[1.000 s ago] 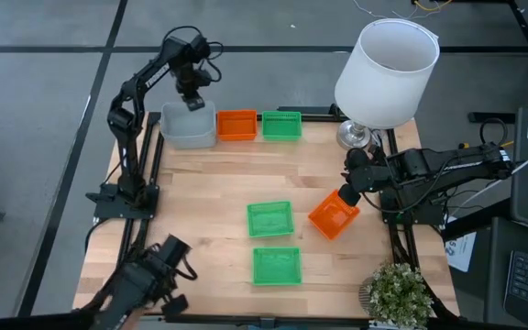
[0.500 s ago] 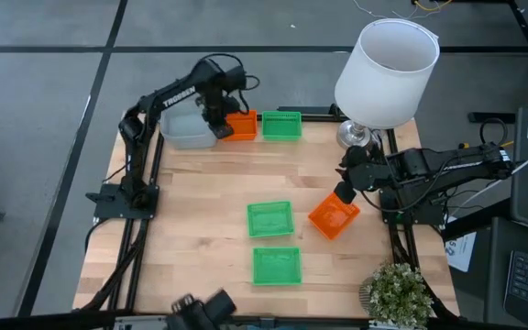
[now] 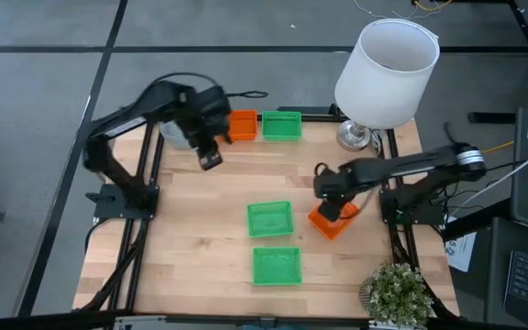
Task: Stack baskets by color
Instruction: Stack the bottom orange bin on the top orange bin
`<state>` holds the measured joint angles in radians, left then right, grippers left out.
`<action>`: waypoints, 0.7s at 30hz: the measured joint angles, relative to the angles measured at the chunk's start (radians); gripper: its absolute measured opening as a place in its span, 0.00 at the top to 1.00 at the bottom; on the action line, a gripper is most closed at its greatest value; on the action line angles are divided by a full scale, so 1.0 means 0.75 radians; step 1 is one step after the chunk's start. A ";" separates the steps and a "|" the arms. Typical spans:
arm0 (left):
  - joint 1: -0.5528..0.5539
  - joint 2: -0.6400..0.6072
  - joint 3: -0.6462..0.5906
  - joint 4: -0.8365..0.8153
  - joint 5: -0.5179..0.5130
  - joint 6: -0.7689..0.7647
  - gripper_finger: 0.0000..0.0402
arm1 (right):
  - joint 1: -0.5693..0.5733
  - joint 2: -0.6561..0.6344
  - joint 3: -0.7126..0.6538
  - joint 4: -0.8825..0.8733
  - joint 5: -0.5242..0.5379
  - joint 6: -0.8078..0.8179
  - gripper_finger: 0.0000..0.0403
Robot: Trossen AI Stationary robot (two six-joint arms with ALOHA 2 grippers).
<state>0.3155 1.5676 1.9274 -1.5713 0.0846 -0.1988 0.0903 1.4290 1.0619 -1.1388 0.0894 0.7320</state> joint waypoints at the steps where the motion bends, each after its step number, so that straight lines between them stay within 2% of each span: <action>1: -0.034 -0.033 0.000 -0.002 -0.039 -0.035 0.91 | -0.009 0.052 0.000 -0.030 -0.032 0.000 0.78; 5: -0.141 -0.132 0.000 -0.002 -0.199 -0.131 0.91 | -0.029 0.242 0.000 -0.015 -0.062 -0.029 0.78; 11: -0.222 -0.195 0.000 0.001 -0.352 -0.187 0.91 | -0.128 0.474 0.000 0.382 -0.046 -0.236 0.78; 18: -0.241 -0.196 0.000 0.001 -0.406 -0.174 0.91 | -0.254 0.531 0.030 0.827 0.201 -0.504 0.78; 21: -0.241 -0.176 0.001 0.000 -0.409 -0.141 0.91 | -0.299 0.527 0.077 1.001 0.192 -0.604 0.78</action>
<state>0.1349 1.4356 1.9282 -1.5711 -0.2219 -0.3046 -0.1341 1.8246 1.1200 -0.3878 0.2333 0.2790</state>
